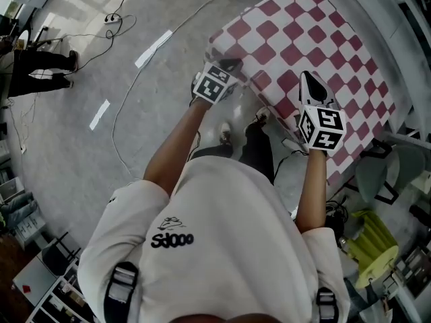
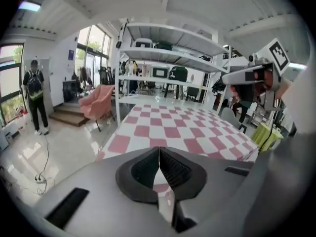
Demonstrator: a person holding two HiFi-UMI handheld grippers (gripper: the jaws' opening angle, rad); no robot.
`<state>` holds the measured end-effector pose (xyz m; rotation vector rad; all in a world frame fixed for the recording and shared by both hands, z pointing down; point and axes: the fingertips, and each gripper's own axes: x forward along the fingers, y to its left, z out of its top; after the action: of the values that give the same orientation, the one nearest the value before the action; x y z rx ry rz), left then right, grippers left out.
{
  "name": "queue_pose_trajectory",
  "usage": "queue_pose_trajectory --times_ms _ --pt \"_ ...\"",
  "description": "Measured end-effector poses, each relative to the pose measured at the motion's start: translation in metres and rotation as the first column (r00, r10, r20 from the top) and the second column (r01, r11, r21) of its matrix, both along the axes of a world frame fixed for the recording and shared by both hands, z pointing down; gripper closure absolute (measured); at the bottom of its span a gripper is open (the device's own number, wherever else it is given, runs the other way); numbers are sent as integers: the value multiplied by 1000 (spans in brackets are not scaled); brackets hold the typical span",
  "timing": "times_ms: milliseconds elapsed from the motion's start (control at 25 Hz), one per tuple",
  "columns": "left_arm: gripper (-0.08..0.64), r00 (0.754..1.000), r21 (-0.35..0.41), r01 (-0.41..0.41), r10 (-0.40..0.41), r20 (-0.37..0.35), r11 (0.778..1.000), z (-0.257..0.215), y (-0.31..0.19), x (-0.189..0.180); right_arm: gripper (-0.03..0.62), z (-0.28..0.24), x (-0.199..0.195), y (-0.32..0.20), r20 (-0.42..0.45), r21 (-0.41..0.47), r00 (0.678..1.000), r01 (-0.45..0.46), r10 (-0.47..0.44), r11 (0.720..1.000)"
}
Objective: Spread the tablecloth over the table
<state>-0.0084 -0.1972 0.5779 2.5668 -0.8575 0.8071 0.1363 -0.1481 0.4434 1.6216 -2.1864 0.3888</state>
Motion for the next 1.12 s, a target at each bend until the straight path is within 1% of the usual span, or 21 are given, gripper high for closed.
queue_pose_trajectory --times_ms 120,320,520,600,680,840,920,1120 --pt "529 998 92 -35 39 -48 995 -47 -10 22 571 -27 16 2 1 49 999 -33 33 998" --pt "529 990 217 -93 113 -82 972 -123 -24 58 571 -76 46 7 -23 144 995 -89 94 986" --pt "529 971 341 -137 194 -139 930 -198 -28 94 571 -121 75 17 -77 221 984 -138 158 965" --pt "529 961 388 -151 227 -158 909 -224 -28 108 571 -137 86 21 -74 248 981 -155 178 956" --pt "529 953 428 -166 256 -162 889 -247 -29 123 571 -152 97 25 -67 276 978 -174 200 945" --pt "529 942 484 -196 300 -147 853 -283 -23 146 571 -176 121 33 -93 297 964 -213 250 931" --pt "529 936 512 -197 316 -156 836 -302 -21 152 571 -186 130 35 -107 303 956 -229 272 925" --pt "529 919 564 -197 352 -178 802 -339 -17 166 571 -209 144 34 -115 339 951 -234 287 911"
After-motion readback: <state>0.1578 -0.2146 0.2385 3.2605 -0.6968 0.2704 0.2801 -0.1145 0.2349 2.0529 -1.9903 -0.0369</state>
